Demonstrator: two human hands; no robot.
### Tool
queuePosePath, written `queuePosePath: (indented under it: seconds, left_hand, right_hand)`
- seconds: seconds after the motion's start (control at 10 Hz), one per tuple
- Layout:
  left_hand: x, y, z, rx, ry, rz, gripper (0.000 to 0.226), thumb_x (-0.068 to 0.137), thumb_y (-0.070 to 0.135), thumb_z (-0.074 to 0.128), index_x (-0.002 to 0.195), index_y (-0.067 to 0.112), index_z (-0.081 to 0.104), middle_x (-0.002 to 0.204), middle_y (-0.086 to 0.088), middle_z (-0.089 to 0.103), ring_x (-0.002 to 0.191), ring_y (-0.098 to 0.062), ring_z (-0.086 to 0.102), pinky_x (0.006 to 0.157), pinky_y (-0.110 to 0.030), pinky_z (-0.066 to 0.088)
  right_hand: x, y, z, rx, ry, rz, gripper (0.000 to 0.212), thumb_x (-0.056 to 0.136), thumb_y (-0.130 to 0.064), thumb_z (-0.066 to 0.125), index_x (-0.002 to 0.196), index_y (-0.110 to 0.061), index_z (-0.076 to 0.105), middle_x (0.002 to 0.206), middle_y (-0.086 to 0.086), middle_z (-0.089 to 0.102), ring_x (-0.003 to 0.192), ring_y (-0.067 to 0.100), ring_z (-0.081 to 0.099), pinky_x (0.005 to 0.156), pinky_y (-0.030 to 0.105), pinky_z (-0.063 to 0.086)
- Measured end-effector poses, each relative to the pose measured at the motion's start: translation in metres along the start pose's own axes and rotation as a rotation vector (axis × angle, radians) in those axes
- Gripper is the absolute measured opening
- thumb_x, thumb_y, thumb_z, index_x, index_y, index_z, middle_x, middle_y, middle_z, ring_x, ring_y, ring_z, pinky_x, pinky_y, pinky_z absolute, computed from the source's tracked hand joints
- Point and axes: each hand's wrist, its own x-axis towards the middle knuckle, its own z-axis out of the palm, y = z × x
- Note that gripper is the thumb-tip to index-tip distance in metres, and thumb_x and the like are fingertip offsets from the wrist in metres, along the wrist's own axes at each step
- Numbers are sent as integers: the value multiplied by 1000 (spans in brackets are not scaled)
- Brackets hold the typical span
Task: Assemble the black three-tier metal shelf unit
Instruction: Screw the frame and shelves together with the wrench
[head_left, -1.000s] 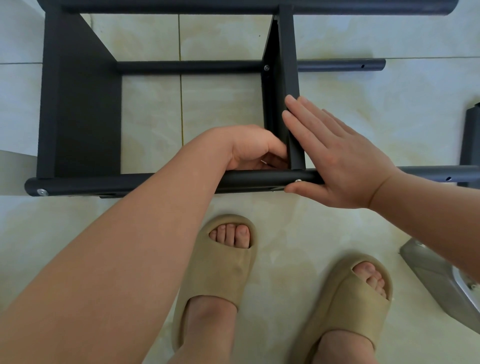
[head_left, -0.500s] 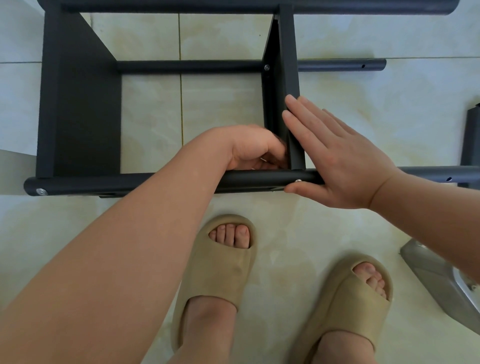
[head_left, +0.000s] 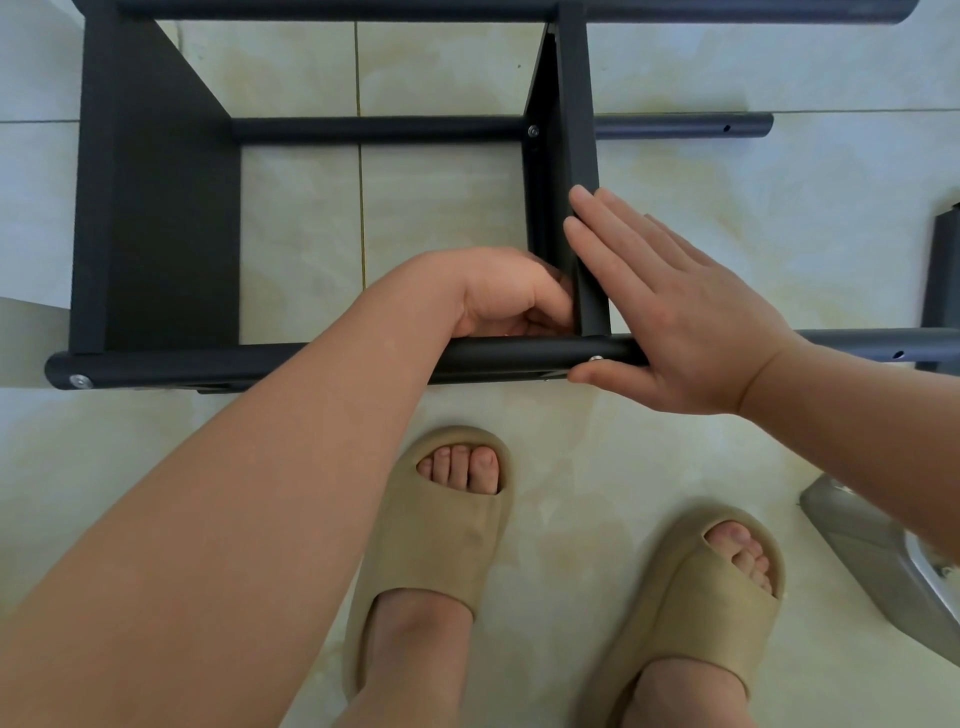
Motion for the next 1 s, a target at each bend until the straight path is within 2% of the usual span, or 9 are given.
queuePosePath:
  seconds: [0.1, 0.2, 0.3, 0.4, 0.5, 0.6, 0.7, 0.8, 1.0]
  left_hand:
    - [3, -1, -2, -19, 22, -17, 17, 91, -2, 54, 103, -1, 65, 88, -16, 69, 78, -26, 68, 71, -35, 56]
    - [2, -1, -1, 36, 23, -42, 14, 92, 4, 57, 98, 1, 69, 87, -16, 71, 75, -25, 70, 71, -35, 58]
    - [0, 0, 0, 77, 28, -17, 11, 92, 0, 57, 90, 2, 68, 73, -12, 70, 64, -21, 69, 62, -29, 57]
    - [-1, 0, -1, 70, 16, 0, 13, 91, -4, 55, 87, 2, 67, 68, -10, 69, 61, -19, 68, 59, -27, 56]
    - [-1, -1, -1, 46, 15, 9, 14, 89, -8, 54, 87, 1, 65, 70, -12, 68, 63, -20, 66, 63, -27, 57]
    - [2, -1, -1, -4, 16, 9, 15, 87, -10, 53, 92, 1, 62, 76, -14, 66, 68, -22, 66, 63, -29, 56]
    - [4, -2, -3, -19, -11, -38, 19, 88, -4, 53, 102, -1, 65, 94, -20, 68, 84, -29, 69, 77, -38, 58]
    - [2, -1, -3, 40, 2, -61, 15, 91, 4, 57, 100, 1, 69, 89, -15, 71, 78, -25, 69, 72, -35, 57]
    - [1, -2, -2, 47, 25, 9, 13, 88, -6, 56, 86, 2, 67, 71, -11, 69, 65, -20, 67, 66, -28, 57]
  right_hand:
    - [0, 0, 0, 1, -4, 4, 99, 95, -72, 37, 158, 2, 17, 168, 17, 10, 156, 33, 9, 118, 58, 29]
    - [0, 0, 0, -2, -3, 2, 99, 95, -72, 37, 158, 2, 18, 168, 17, 10, 156, 33, 9, 119, 58, 29]
    - [0, 1, 0, 0, -2, 4, 99, 96, -72, 37, 158, 2, 18, 168, 17, 10, 156, 33, 9, 118, 58, 29]
    - [0, 1, 0, 2, -2, 4, 99, 95, -72, 37, 158, 2, 17, 168, 17, 10, 156, 33, 9, 118, 58, 29]
    - [0, 1, 0, 4, -2, 5, 99, 95, -72, 38, 158, 2, 17, 168, 17, 9, 156, 33, 9, 118, 58, 29]
    - [0, 0, 0, 1, -2, 7, 99, 95, -72, 38, 158, 1, 17, 168, 17, 10, 156, 32, 9, 118, 58, 29]
    - [0, 0, 0, -2, -5, 7, 99, 95, -72, 38, 159, 1, 17, 168, 17, 9, 156, 32, 9, 119, 58, 29]
    - [0, 1, 0, -2, -6, 7, 99, 95, -72, 38, 159, 1, 17, 168, 16, 9, 156, 32, 9, 118, 58, 29]
    - [0, 0, 0, -4, -2, 5, 99, 95, -72, 38, 158, 2, 17, 168, 17, 10, 156, 33, 9, 119, 58, 29]
